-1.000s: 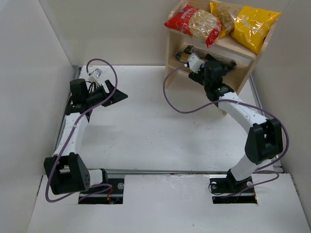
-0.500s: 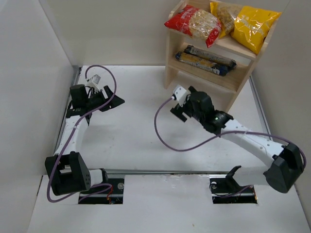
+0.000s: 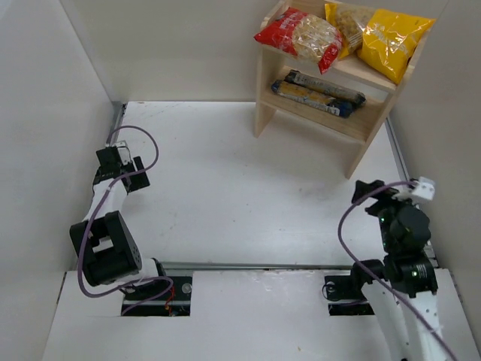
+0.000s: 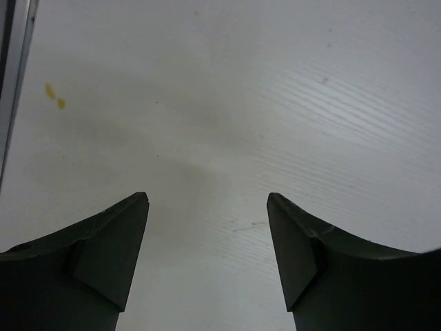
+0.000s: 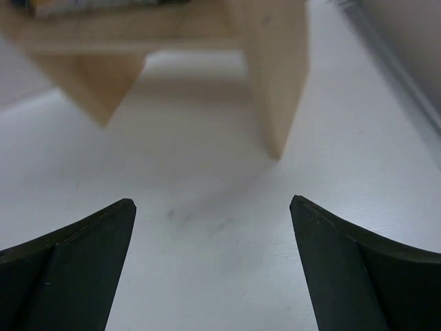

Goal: Place and organize the pasta boxes and bags onto the shelf

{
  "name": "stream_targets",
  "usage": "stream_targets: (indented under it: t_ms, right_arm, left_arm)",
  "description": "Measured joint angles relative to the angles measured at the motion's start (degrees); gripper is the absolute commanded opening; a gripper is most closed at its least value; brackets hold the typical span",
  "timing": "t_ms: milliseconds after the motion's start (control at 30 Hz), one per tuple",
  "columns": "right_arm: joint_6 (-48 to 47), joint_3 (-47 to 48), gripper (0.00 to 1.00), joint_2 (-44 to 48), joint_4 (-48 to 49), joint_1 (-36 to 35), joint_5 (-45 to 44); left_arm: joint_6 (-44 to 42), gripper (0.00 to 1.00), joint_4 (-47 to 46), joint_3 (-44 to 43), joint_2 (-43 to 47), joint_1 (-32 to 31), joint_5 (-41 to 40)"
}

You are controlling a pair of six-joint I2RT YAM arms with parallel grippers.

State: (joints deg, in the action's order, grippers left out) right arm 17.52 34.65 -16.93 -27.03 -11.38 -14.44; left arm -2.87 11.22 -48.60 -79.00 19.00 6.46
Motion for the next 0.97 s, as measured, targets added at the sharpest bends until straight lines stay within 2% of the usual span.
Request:
stream_targets:
  t_ms: [167, 233, 367, 567, 867, 967]
  right_arm:
    - [6.38, -2.67, 1.00, 14.21, -0.04, 17.86, -0.37]
    - [7.76, -3.76, 1.00, 17.11, 0.07, 23.96, -1.49]
    - [8.94, -5.18, 1.00, 16.85, -0.39, 28.79, -3.78]
    - [9.84, -5.51, 1.00, 16.85, -1.36, 28.15, -11.34]
    - [10.73, -5.57, 1.00, 16.85, -1.75, 17.46, -20.96]
    - [11.04, -5.64, 1.00, 16.85, -1.84, 14.53, -23.78]
  left_arm:
    - [0.22, 0.70, -0.07, 0.22, -0.24, 0.61, -4.24]
    - [1.05, 0.69, -1.53, 1.29, 1.70, 0.72, -5.20]
    - [3.65, 0.69, -2.95, 3.43, 6.27, 1.31, -6.45]
    - [7.10, 0.68, -5.01, 5.81, 7.41, 4.94, -6.75]
    - [8.81, 0.66, -5.18, 7.41, 7.91, 7.17, -5.84]
    - [9.09, 0.69, -5.09, 7.41, 7.91, 7.15, -5.40]
